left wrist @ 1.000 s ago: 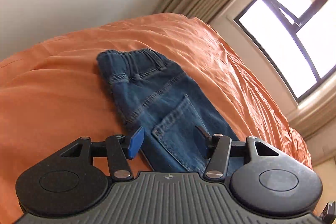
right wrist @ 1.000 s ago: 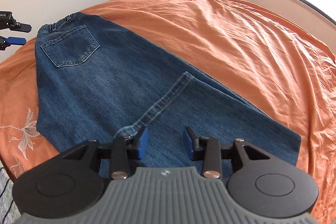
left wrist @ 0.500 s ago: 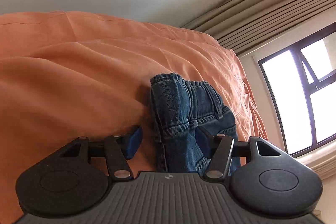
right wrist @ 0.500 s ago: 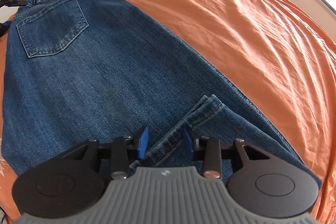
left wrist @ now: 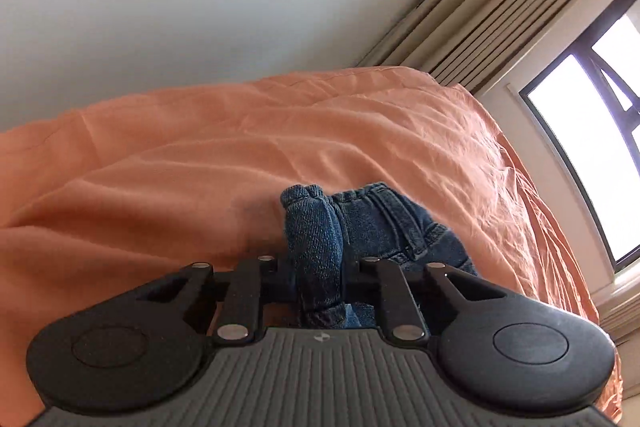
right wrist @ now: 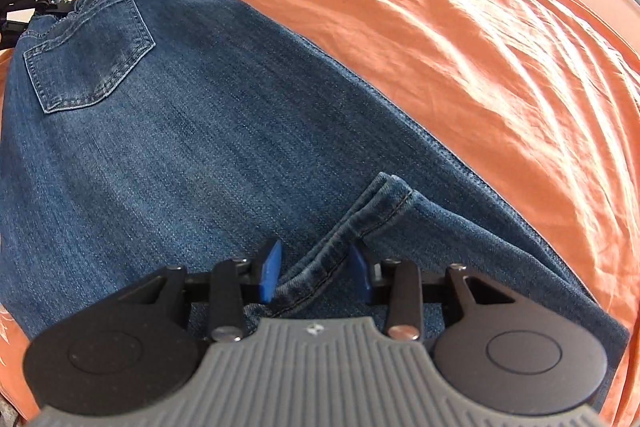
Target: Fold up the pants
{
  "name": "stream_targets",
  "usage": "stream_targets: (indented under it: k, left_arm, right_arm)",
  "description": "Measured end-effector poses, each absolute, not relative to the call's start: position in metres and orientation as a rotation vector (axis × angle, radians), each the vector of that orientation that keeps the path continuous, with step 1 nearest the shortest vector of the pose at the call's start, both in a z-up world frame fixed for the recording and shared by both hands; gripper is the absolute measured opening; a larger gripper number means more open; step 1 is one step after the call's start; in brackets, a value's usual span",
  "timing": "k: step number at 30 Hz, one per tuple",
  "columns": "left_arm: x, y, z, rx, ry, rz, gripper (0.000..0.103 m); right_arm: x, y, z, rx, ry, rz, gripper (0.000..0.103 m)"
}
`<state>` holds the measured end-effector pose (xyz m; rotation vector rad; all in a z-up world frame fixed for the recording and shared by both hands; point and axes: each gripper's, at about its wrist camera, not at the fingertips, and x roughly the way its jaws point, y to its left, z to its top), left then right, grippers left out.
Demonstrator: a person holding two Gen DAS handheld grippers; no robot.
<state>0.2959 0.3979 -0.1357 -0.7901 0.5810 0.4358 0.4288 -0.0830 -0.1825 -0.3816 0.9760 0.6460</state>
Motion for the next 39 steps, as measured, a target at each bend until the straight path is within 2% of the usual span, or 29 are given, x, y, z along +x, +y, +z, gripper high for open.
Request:
stream_targets:
  k: [7, 12, 16, 21, 27, 31, 34, 35, 36, 38, 39]
  left_arm:
    - [0.289, 0.333, -0.046, -0.603, 0.453, 0.317, 0.017]
    - [0.279, 0.229, 0.013, -0.364, 0.378, 0.198, 0.017]
    - [0.272, 0.141, 0.029, -0.167, 0.349, 0.122, 0.017]
    - [0.273, 0.033, 0.008, 0.080, 0.377, 0.012, 0.017]
    - [0.279, -0.067, -0.075, 0.256, 0.513, -0.145, 0.017]
    - [0.271, -0.093, -0.123, 0.263, 0.656, -0.207, 0.018]
    - [0.269, -0.088, -0.130, 0.214, 0.753, -0.238, 0.024]
    - [0.268, -0.086, -0.128, 0.187, 0.768, -0.258, 0.032]
    - [0.269, -0.081, -0.124, 0.150, 0.784, -0.295, 0.044]
    - [0.270, -0.072, -0.114, 0.052, 0.835, -0.390, 0.058]
    - [0.271, -0.068, -0.109, 0.005, 0.852, -0.431, 0.058]
  right_arm:
    - [0.409, -0.122, -0.146, -0.218, 0.920, 0.649, 0.034]
    - [0.391, -0.160, -0.126, -0.143, 0.904, 0.634, 0.034]
    - [0.374, -0.198, -0.122, -0.047, 0.908, 0.616, 0.034]
    - [0.356, -0.240, -0.126, 0.046, 0.919, 0.585, 0.034]
    - [0.336, -0.283, -0.140, 0.121, 0.943, 0.551, 0.034]
    - [0.325, -0.301, -0.150, 0.156, 0.960, 0.541, 0.033]
    - [0.318, -0.306, -0.152, 0.149, 0.965, 0.543, 0.034]
    - [0.316, -0.307, -0.152, 0.144, 0.963, 0.546, 0.034]
    - [0.316, -0.307, -0.152, 0.143, 0.960, 0.547, 0.034]
    - [0.316, -0.307, -0.149, 0.160, 0.953, 0.556, 0.034]
    - [0.318, -0.307, -0.147, 0.174, 0.948, 0.562, 0.034]
